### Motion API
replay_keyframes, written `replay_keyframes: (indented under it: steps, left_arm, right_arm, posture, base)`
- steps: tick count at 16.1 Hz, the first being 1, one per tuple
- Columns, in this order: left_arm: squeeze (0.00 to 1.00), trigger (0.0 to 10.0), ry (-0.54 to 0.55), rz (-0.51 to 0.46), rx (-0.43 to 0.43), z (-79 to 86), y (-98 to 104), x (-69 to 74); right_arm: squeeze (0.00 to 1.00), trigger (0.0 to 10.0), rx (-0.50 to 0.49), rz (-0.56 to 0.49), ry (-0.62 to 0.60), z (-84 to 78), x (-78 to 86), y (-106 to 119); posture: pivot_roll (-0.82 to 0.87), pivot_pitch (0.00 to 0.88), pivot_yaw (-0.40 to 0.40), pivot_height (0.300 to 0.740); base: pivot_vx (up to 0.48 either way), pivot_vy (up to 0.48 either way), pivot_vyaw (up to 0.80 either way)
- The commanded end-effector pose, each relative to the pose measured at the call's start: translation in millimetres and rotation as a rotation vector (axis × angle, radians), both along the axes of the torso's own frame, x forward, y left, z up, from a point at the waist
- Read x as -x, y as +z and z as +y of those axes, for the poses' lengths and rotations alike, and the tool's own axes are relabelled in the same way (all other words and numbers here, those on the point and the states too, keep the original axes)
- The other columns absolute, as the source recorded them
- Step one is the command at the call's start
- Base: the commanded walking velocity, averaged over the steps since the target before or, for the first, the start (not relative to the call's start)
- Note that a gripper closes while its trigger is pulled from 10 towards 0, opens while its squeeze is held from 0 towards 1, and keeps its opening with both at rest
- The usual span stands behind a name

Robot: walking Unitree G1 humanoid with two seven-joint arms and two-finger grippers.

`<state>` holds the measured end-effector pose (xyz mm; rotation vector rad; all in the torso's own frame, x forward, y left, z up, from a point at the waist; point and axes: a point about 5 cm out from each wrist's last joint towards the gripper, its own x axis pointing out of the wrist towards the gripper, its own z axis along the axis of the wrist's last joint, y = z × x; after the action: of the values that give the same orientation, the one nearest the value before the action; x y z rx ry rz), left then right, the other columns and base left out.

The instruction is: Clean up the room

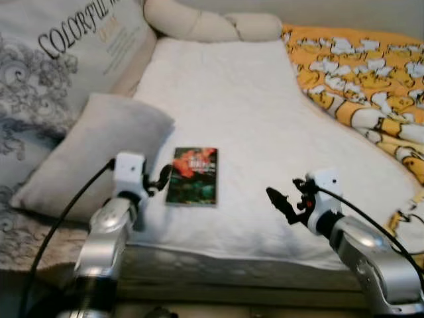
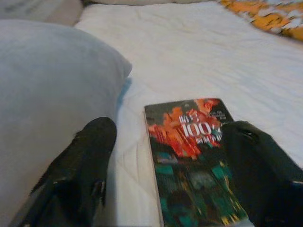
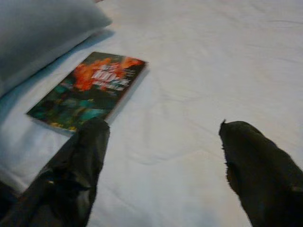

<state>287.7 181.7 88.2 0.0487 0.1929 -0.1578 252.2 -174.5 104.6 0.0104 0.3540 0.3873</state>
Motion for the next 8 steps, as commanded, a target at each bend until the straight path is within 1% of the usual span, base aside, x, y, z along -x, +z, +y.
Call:
replay_keyframes:
  steps: [1, 2, 3, 5, 8]
  left_arm:
    - [1.00, 10.0, 0.014, 0.000, -0.020, -4.1, 5, 8.0]
    - [1.00, 10.0, 0.039, 0.004, -0.030, -2.3, 7, 16.9]
    - [1.00, 10.0, 0.062, 0.013, -0.037, -0.5, 6, 22.8]
    - [1.00, 10.0, 0.060, 0.013, -0.053, -0.3, 6, 23.2]
    - [1.00, 10.0, 0.078, 0.019, -0.049, 0.3, 9, 23.5]
  right_arm:
    - [1.00, 10.0, -0.001, 0.004, -0.066, -9.3, 0.4, -5]
    - [1.00, 10.0, -0.017, 0.004, -0.101, -10.2, 0.8, -10]
    - [1.00, 10.0, -0.020, 0.009, -0.127, -10.0, 1.3, -15]
    - [1.00, 10.0, -0.019, 0.012, -0.124, -8.1, 0.9, -17]
    - [1.00, 10.0, -0.016, 0.004, -0.126, -7.2, -1.4, -18]
  posture:
    - [0.01, 0.000, -0.010, 0.740]
    - [0.02, 0.000, -0.012, 0.740]
    - [0.02, 0.000, -0.014, 0.740]
    - [0.02, 0.000, -0.014, 0.740]
    - [0.02, 0.000, -0.007, 0.740]
  base:
    - [0.000, -0.480, 0.00]
    - [0.000, -0.480, 0.00]
    - [0.000, -0.364, 0.00]
    - [0.000, -0.362, 0.00]
    - [0.000, -0.376, 0.00]
